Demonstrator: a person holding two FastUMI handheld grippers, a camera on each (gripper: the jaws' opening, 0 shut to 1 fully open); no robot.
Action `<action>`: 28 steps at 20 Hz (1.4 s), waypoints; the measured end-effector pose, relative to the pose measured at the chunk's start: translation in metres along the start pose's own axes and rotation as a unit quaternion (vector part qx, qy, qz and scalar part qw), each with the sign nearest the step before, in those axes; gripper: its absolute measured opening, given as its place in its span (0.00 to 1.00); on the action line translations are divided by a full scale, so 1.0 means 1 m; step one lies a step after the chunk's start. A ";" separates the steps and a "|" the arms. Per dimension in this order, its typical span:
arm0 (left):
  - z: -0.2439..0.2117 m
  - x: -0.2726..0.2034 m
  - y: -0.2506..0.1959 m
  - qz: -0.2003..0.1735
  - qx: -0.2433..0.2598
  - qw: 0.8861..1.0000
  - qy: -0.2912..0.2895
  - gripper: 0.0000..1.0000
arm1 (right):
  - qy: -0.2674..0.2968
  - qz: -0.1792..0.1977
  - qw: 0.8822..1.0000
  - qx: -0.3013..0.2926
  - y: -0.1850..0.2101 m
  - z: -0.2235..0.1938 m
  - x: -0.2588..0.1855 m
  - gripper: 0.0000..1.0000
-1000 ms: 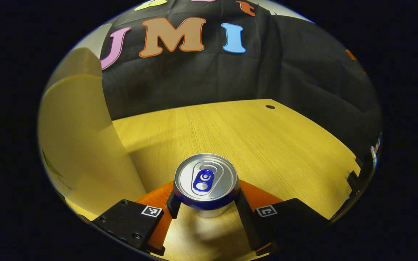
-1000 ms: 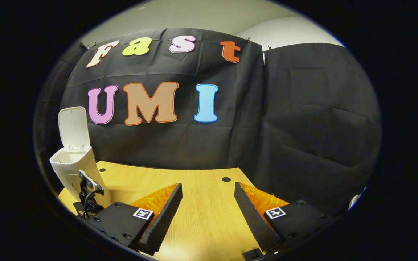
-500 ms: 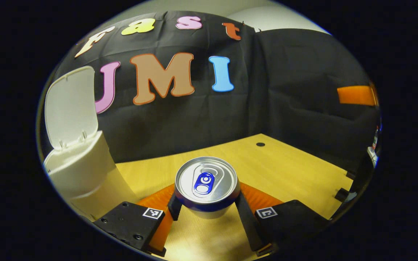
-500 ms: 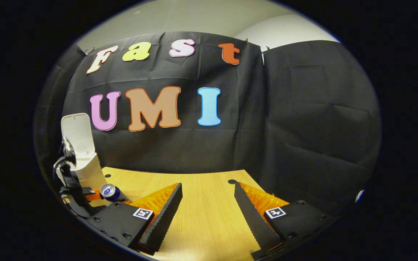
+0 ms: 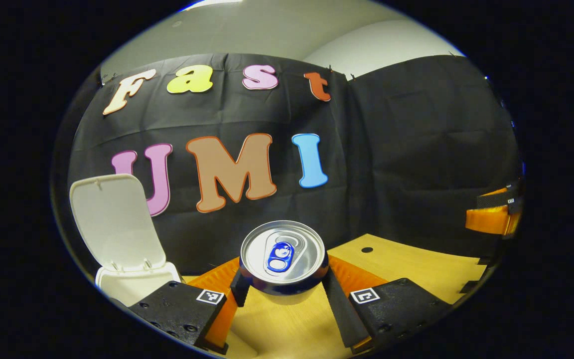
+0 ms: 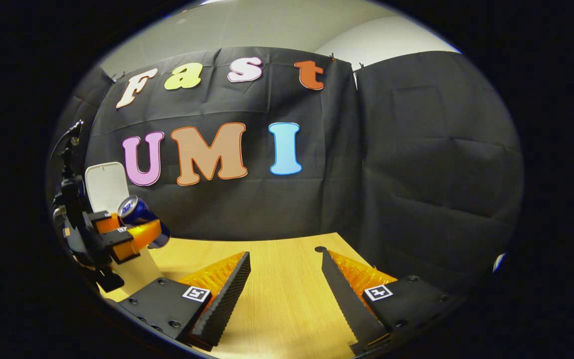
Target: Press the lid of the desktop garbage bin to open it, pick up the crumpled paper on the desktop and throw it into the bin, then pick up the pop can on the desktop and drop it into the bin, and finally close the garbage bin lid.
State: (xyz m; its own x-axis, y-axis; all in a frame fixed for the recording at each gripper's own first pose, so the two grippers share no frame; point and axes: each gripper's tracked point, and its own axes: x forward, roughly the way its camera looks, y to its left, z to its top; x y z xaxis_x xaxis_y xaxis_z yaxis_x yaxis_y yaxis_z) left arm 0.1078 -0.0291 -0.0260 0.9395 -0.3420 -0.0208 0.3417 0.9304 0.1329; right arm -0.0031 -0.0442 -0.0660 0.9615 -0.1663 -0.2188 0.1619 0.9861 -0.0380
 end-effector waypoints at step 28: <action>-0.057 -0.072 0.208 0.269 -0.058 0.955 0.109 0.81 | 0.021 0.049 0.998 -0.018 0.037 -0.016 0.009 0.96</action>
State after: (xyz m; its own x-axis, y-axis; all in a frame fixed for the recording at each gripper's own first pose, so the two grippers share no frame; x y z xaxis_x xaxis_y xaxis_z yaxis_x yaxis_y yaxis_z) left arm 0.1128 0.1967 -0.0536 0.9589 0.2130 -0.1876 -0.2030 0.9766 0.0715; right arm 0.0081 -0.0094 -0.0852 0.9622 -0.0699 -0.2631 0.0591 0.9971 -0.0490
